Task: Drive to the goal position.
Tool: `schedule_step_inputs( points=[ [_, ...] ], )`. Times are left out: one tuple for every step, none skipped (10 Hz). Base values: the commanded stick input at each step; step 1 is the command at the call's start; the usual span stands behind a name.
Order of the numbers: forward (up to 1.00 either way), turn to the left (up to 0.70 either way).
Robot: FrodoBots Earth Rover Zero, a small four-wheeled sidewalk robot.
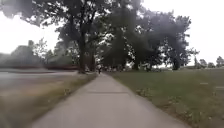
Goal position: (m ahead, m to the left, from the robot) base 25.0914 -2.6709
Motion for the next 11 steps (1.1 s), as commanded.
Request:
schedule_step_inputs(
  points=[
    [1.00, 0.00],
    [1.00, 0.00],
    [1.00, 0.00],
    [1.00, 0.00],
    [1.00, 0.00],
    [1.00, 0.00],
    [1.00, 0.00],
    [1.00, 0.00],
    [1.00, 0.00],
    [1.00, 0.00],
    [1.00, 0.00]
  ],
)
